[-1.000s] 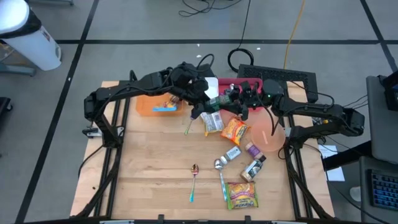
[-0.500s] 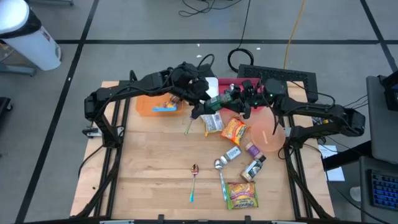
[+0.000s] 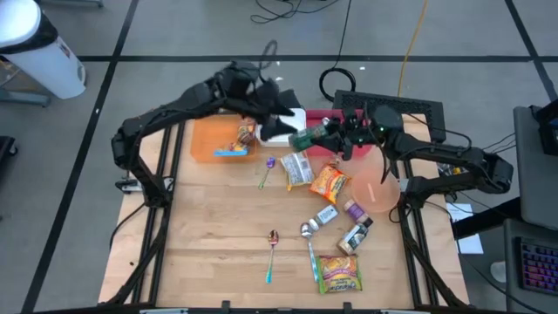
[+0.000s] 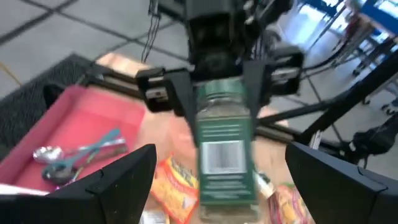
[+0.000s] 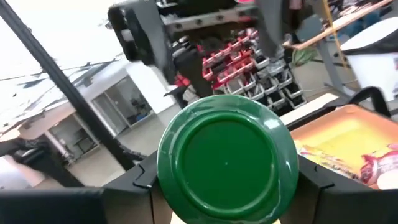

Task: Pick & Place Food Item
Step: Put the green seasoning bottle into the white bin

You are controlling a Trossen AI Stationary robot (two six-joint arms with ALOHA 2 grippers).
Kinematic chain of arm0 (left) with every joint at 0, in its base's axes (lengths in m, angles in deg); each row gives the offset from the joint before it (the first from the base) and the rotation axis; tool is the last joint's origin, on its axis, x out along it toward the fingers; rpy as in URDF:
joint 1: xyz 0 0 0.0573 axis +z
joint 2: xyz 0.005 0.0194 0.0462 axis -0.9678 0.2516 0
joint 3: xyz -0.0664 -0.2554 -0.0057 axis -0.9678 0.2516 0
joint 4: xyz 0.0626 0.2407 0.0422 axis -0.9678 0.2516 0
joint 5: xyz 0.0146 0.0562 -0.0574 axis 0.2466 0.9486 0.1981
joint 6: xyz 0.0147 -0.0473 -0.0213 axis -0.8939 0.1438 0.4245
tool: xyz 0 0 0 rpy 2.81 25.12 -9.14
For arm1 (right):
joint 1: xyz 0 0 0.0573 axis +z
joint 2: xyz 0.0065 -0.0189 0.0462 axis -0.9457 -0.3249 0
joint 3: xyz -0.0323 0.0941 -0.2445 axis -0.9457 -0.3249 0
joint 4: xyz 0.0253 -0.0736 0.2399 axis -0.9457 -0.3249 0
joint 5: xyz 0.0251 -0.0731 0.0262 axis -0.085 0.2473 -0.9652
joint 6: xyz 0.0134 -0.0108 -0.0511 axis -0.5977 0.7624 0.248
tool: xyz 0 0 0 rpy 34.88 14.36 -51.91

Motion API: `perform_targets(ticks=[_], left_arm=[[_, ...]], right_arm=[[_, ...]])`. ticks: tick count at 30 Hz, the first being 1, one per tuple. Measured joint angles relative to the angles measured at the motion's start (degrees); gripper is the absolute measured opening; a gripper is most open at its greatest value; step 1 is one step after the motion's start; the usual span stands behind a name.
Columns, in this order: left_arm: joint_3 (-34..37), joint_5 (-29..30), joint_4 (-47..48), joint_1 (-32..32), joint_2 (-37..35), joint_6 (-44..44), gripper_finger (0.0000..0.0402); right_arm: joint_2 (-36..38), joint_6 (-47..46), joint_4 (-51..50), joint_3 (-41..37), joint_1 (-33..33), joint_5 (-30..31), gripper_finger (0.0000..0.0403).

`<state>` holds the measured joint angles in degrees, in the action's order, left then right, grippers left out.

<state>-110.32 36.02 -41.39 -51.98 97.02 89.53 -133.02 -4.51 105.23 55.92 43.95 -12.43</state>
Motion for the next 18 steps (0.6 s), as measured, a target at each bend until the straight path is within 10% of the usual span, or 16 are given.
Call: perform_targets(ticks=[18], left_arm=[[-5.74,-2.20,4.41,9.71,-12.81,0.19,0.0365]], right_arm=[[-13.56,20.36,-31.53,27.22,-4.42,-0.63,0.0191]])
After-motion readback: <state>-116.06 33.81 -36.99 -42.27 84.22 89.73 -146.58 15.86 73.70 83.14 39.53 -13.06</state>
